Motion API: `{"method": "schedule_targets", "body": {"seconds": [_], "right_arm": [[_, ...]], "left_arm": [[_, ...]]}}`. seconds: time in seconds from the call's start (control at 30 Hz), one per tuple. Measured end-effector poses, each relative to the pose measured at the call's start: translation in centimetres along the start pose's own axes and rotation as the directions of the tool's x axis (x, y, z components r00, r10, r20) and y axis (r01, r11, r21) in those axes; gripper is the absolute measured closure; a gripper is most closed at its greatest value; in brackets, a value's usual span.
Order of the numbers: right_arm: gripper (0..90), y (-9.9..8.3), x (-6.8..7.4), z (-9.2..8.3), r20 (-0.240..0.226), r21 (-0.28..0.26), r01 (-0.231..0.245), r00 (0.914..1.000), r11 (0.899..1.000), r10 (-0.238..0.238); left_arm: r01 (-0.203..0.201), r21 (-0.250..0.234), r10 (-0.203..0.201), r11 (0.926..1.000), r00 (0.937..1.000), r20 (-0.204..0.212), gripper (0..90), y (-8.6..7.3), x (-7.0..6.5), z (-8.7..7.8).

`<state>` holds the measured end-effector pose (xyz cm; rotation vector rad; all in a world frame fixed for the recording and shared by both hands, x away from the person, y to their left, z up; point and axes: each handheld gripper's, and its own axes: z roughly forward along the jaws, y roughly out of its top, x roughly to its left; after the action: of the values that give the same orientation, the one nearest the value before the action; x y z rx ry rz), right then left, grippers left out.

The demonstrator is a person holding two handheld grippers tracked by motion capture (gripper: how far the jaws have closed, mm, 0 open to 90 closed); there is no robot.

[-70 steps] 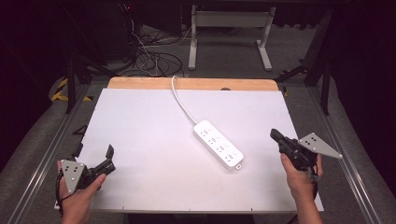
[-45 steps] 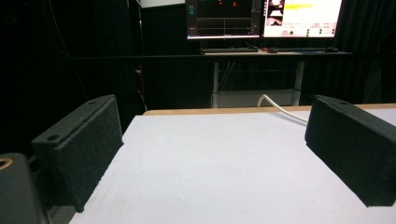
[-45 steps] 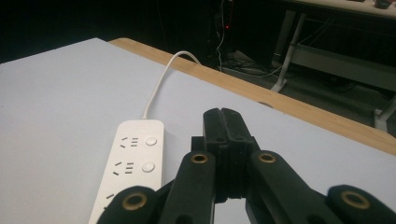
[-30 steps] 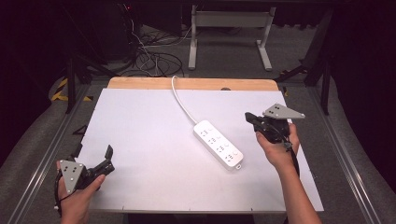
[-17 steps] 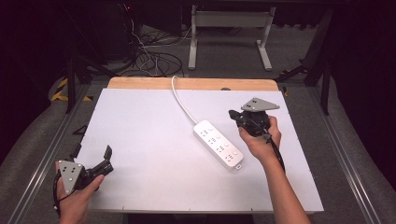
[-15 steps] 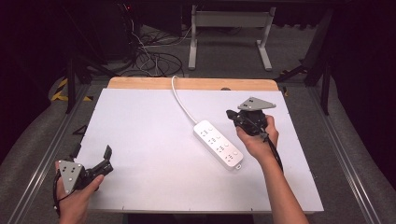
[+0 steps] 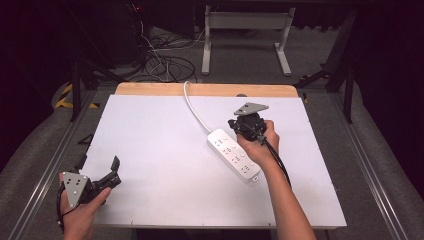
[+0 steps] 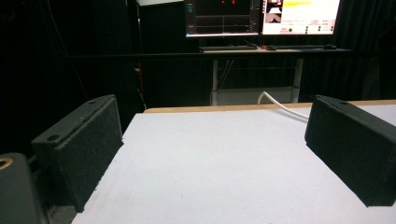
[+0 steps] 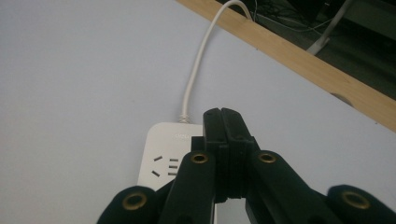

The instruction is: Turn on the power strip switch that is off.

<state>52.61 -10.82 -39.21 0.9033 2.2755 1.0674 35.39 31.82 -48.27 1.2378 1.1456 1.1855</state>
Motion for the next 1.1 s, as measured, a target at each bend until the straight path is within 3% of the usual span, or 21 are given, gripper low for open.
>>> {"method": "schedule_targets", "body": {"seconds": [0.27, 0.53, 0.87, 1.1], "right_arm": [[90.0, -0.4, 0.3, 2.3, -0.009, 0.076, 0.0, 1.0, 0.997, 0.001], [90.0, -1.2, 0.6, 4.9, -0.014, 0.172, -0.009, 0.9998, 0.985, 0.011], [90.0, -1.8, 1.0, 6.2, -0.018, 0.223, -0.006, 0.9998, 0.975, 0.01], [90.0, -1.8, 1.0, 6.4, -0.026, 0.219, -0.022, 0.9993, 0.975, 0.028]], "left_arm": [[-0.013, 0.013, 0.013, 0.9998, 0.9999, 0.006, 4.7, -0.2, -0.1, 0.1], [-0.009, 0.014, 0.009, 0.9999, 0.9999, 0.009, 4.7, -0.2, -0.3, 0.2], [-0.011, 0.015, 0.011, 0.9998, 0.9999, 0.01, 4.7, -0.3, -0.2, 0.3], [-0.013, 0.016, 0.013, 0.9998, 0.9999, 0.012, 4.8, -0.3, -0.2, 0.2]]}}
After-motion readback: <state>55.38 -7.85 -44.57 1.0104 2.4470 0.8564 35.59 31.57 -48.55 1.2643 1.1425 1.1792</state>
